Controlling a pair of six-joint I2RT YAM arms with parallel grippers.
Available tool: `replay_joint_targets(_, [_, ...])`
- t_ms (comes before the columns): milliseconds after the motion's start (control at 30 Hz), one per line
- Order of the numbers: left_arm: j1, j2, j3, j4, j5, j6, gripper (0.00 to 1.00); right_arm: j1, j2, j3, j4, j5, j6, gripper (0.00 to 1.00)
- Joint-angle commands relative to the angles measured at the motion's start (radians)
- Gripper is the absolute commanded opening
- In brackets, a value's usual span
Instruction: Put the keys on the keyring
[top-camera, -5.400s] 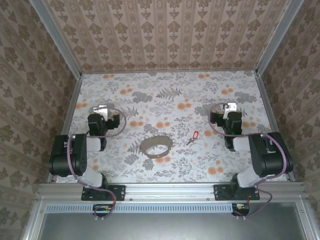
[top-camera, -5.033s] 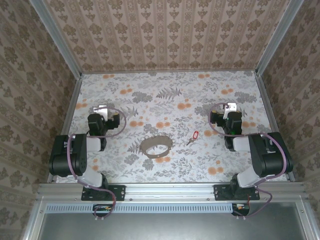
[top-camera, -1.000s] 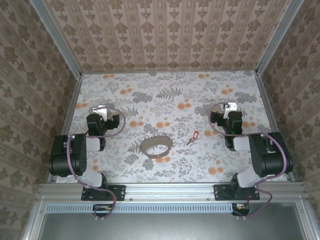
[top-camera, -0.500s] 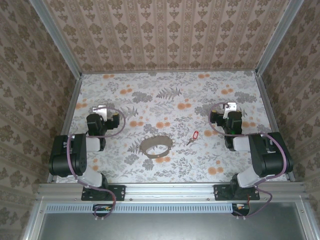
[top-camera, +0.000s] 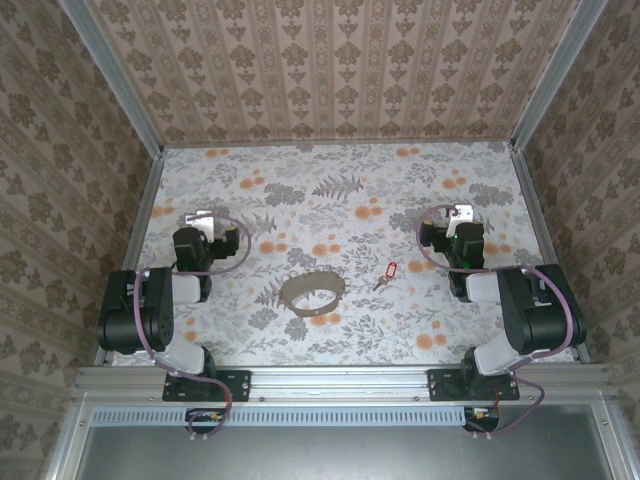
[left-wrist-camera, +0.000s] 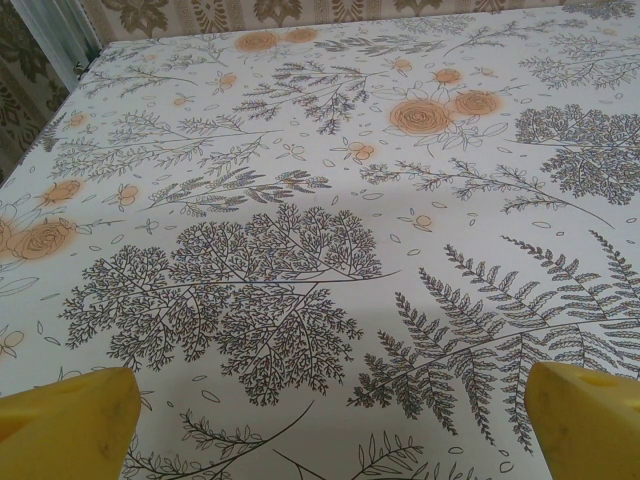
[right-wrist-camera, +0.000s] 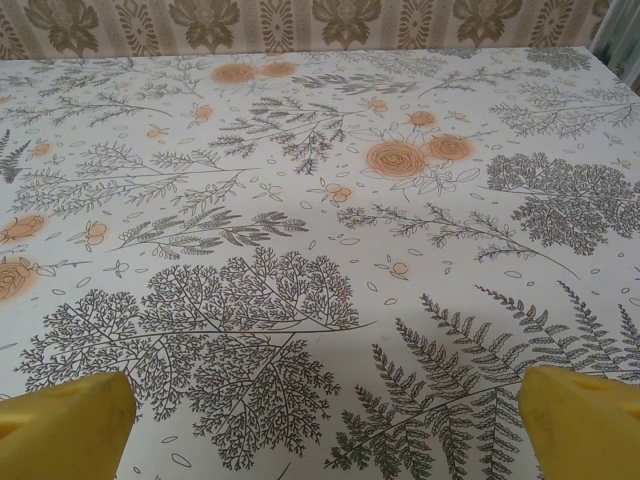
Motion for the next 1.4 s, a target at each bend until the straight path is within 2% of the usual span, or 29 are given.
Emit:
replay_joint_targets(0, [0.005,-0.007,0.021,0.003,0.013,0.006,1.0,0.006,-0.006,0.011,0.013,0.006,0.005,1.0])
replay_joint_targets(467, [0.002,-0.01,0.02,0.003,0.014,0.01,1.0,0.006,-0.007,0.012,0.012,0.006,0.005,1.0])
replay_joint_targets(700, [-0.001,-0.054,0.064,-0.111,0.021,0.016,1.0,0.013,-0.057,0.035,-0.067,0.065,0.018,1.0])
replay_joint_targets(900, [-0.041,-0.151,0.187,-0.454,-0.004,-0.027,1.0,0.109,-0.224,0.135,-0.348,0.141,-0.063,1.0])
replay_joint_targets(1033, [-0.17,-0.26,0.25,-0.659,-0.177,-0.019,1.0,0.257,-0.325,0.252,-0.632,0.264,-0.045,1.0])
replay_joint_targets(1067, [-0.202,-0.293,0.269,-0.707,-0.185,-0.004,1.0,0.283,-0.349,0.28,-0.717,0.278,-0.004,1.0])
replay_joint_targets(1133, [-0.264,-0.346,0.316,-0.79,-0.232,-0.011,1.0,0.302,-0.373,0.335,-0.884,0.225,0.112,1.0])
replay_joint_targets(1200, [-0.31,-0.39,0.36,-0.865,-0.25,-0.088,1.0,0.328,-0.373,0.364,-0.982,0.152,0.154,1.0])
replay_joint_targets(1233, [-0.327,-0.406,0.394,-0.928,-0.247,-0.186,1.0,0.348,-0.37,0.37,-1.014,0.118,0.163,1.0])
replay_joint_targets(1267, [-0.333,-0.413,0.431,-1.002,-0.198,-0.259,1.0,0.366,-0.367,0.374,-1.039,0.083,0.172,1.0])
replay_joint_targets(1367, [-0.35,-0.391,0.481,-1.082,0.006,-0.368,1.0,0.399,-0.346,0.384,-1.098,-0.057,0.206,1.0])
